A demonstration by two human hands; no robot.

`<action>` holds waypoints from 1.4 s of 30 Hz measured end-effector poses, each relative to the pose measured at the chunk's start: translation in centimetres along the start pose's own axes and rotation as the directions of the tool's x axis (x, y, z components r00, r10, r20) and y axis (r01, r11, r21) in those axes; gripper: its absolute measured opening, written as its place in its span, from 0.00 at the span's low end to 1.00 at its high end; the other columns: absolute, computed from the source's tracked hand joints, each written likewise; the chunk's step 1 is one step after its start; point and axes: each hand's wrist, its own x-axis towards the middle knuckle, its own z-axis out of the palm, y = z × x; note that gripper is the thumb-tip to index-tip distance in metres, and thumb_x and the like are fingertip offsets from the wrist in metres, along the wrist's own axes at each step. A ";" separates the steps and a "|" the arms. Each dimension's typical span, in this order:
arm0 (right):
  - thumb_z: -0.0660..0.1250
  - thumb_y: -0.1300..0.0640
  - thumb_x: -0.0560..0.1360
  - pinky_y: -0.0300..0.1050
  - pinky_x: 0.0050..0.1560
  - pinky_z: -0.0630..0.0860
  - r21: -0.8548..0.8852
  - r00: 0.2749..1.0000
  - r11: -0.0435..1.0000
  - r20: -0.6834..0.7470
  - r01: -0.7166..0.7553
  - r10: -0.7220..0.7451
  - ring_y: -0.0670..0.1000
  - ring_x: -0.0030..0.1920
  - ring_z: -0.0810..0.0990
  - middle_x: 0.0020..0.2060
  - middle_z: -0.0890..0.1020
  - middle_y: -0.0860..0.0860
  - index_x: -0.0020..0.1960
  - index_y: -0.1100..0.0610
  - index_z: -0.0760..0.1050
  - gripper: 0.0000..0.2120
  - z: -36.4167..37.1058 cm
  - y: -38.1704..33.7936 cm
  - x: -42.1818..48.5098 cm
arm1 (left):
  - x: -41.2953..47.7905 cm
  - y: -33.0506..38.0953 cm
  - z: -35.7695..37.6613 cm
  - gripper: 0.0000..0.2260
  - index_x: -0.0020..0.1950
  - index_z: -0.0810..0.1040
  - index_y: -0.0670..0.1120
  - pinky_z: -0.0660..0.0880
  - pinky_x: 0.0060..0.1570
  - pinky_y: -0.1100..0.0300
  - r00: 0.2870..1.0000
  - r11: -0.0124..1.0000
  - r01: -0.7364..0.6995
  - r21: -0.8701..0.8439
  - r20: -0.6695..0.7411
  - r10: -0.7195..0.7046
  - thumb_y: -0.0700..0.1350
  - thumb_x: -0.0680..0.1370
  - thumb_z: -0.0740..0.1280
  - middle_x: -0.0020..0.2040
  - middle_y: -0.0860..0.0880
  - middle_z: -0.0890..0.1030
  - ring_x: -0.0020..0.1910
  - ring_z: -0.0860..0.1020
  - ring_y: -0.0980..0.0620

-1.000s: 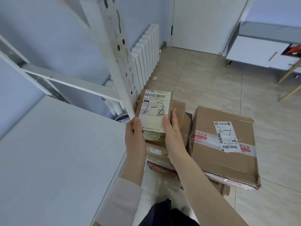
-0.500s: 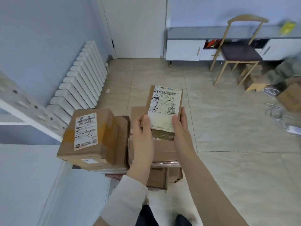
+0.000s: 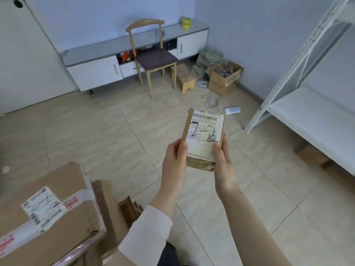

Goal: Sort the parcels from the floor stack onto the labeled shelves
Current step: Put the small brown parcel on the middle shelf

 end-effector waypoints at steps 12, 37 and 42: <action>0.54 0.48 0.81 0.44 0.74 0.55 -0.001 0.938 0.997 -0.339 0.074 -0.070 0.37 0.70 0.58 0.67 0.56 0.31 0.75 0.40 0.51 0.25 -11.4 -6.1 12.1 | 12.4 3.2 15.6 0.25 0.73 0.64 0.48 0.66 0.69 0.54 0.853 0.993 -0.104 0.057 0.518 0.060 0.58 0.79 0.56 0.69 0.53 0.72 0.68 0.70 0.57; 0.52 0.56 0.82 0.33 0.65 0.62 -0.048 0.677 0.938 -0.679 0.345 -0.284 0.39 0.71 0.62 0.72 0.64 0.40 0.76 0.48 0.52 0.24 -43.7 -19.5 25.0 | 17.6 13.1 56.1 0.11 0.63 0.67 0.57 0.65 0.46 0.84 0.437 0.946 -0.307 -0.102 0.868 0.235 0.48 0.81 0.54 0.54 0.67 0.73 0.52 0.72 0.73; 0.52 0.56 0.82 0.40 0.70 0.63 -0.087 0.642 0.926 -0.697 0.367 -0.320 0.40 0.71 0.63 0.72 0.65 0.40 0.76 0.47 0.52 0.24 -48.8 -21.0 27.9 | 18.8 14.3 62.4 0.12 0.64 0.67 0.56 0.66 0.46 0.83 0.400 0.945 -0.305 -0.118 0.884 0.240 0.48 0.81 0.55 0.55 0.66 0.74 0.49 0.72 0.79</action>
